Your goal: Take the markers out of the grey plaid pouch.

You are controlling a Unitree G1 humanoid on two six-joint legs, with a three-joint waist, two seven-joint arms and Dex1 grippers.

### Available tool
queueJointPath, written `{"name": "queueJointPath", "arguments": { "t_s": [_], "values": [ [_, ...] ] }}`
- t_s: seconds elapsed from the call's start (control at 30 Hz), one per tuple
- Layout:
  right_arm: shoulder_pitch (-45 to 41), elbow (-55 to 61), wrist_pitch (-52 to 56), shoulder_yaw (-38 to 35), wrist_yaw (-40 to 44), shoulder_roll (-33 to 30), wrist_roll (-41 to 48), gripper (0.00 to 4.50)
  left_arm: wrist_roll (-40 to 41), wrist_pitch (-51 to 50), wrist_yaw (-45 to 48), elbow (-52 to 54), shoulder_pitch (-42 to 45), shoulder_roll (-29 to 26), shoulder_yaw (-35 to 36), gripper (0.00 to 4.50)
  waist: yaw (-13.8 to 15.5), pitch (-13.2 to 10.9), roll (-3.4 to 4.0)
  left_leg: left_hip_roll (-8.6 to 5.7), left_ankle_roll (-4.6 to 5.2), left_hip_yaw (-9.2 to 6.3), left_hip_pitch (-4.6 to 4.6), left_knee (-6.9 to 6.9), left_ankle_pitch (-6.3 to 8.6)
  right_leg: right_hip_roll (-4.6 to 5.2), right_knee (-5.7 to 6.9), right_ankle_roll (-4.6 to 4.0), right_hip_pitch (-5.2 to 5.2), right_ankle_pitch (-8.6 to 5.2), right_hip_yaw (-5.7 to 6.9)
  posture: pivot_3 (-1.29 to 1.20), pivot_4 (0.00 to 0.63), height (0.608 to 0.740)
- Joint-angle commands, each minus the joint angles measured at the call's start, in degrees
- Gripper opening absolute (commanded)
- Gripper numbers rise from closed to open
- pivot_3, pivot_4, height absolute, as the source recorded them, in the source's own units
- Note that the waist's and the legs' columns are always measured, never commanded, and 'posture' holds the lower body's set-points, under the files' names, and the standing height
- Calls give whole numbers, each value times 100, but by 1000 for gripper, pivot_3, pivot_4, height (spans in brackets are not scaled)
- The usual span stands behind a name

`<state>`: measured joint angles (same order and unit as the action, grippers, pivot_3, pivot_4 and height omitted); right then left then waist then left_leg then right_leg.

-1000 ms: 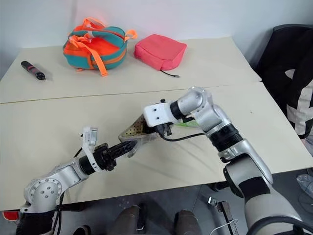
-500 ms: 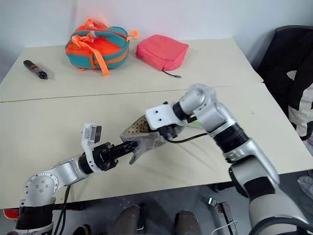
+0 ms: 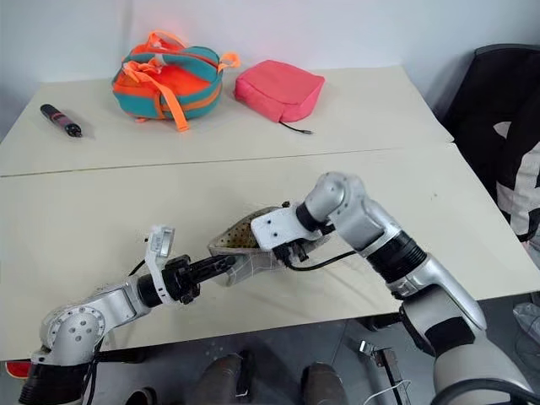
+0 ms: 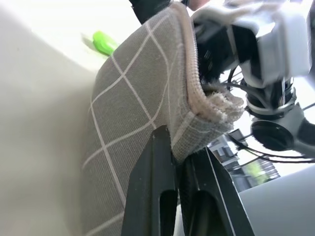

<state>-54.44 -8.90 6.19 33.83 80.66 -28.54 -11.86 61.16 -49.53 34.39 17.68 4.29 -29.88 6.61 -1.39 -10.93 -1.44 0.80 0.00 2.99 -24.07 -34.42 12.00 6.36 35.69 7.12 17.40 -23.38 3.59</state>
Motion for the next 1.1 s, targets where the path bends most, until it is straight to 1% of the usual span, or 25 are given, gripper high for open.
{"name": "queueJointPath", "arguments": {
  "t_s": [0.03, 0.2, 0.33, 0.43, 0.5, 0.7, 0.8, 0.83, 0.87, 0.97, 1.0, 1.1],
  "values": [
    [-37, -232, -215, 13, -308, 87, -231, 1094, -159, 160, 46, 157, -127, 108, 10, 0, -7, 0, 0, 2, -1, -1, 0, 0, 0, -1, 2, 0, 0, 0, 1, 0, 150, 740],
    [-34, -382, -368, 128, -323, -12, -511, 1094, -272, 243, 49, 199, -145, 234, -54, 0, -7, 1, -1, 4, -2, -2, 3, -1, 1, 3, 6, 0, 0, 0, -1, 0, 150, 740],
    [37, -219, 17, 22, -33, 0, -303, 1094, -310, 236, 1, 226, -66, 271, -47, 0, 0, 1, -1, 3, -1, -3, 6, -2, 1, 7, 10, 0, -3, 0, -2, 0, 150, 740],
    [9, -222, 109, -19, -42, 46, -288, 1627, -295, 213, -5, 230, -45, 285, -15, 0, 4, 1, -1, 2, -1, -5, 6, -3, 1, 9, 12, 0, -3, 0, -2, 0, 150, 740],
    [37, -248, 13, 38, -83, 28, -380, 2138, -310, 211, -6, 225, -46, 292, -12, 0, -2, 1, -1, 2, -1, -5, 5, -2, 1, 9, 11, 0, -3, 0, -1, 0, 150, 740],
    [136, -291, 13, 139, -35, 28, -431, 2138, -325, 224, -28, 229, -16, 313, 10, 0, -3, 1, -1, 2, -1, -5, 5, -2, 1, 8, 11, 0, -2, 0, 1, 0, 150, 740],
    [158, -487, -76, 214, -88, 8, -548, 2138, -336, 228, -51, 228, 14, 322, 17, 0, -4, 1, -1, 2, -1, -5, 5, -2, 1, 8, 11, 0, -2, 0, 1, 0, 150, 740],
    [157, -555, -145, 231, -129, 2, -590, 1752, -334, 228, -61, 229, 20, 328, 20, 0, -5, 2, -3, 2, -1, -4, 6, -2, 1, 8, 11, 0, -2, 0, 1, 0, 150, 740],
    [171, -580, -119, 246, -75, -11, -581, 1555, -344, 234, -69, 229, 20, 334, 13, 0, -7, 2, -4, 2, -1, -5, 7, -2, 1, 8, 11, 0, -3, 0, 1, 0, 150, 740],
    [175, -628, -173, 205, -138, 12, -565, 661, -362, 245, -86, 228, 8, 350, -3, 0, -8, 3, -4, 2, -1, -4, 12, -2, 1, 8, 12, 0, -7, 0, 1, 0, 150, 740],
    [158, -626, -181, 151, -181, 48, -517, 557, -367, 247, -92, 234, 1, 353, -6, 0, -7, 3, -4, 2, -1, -4, 16, -2, 1, 8, 14, 0, -10, 0, 1, 0, 150, 740],
    [18, -567, -100, -179, -240, 168, -182, 557, -382, 257, -121, 260, -15, 346, 17, 0, -9, 3, -4, 3, -1, -3, 36, 2, 2, 8, 8, 0, -32, 0, 1, 0, 150, 740]
  ]
}}
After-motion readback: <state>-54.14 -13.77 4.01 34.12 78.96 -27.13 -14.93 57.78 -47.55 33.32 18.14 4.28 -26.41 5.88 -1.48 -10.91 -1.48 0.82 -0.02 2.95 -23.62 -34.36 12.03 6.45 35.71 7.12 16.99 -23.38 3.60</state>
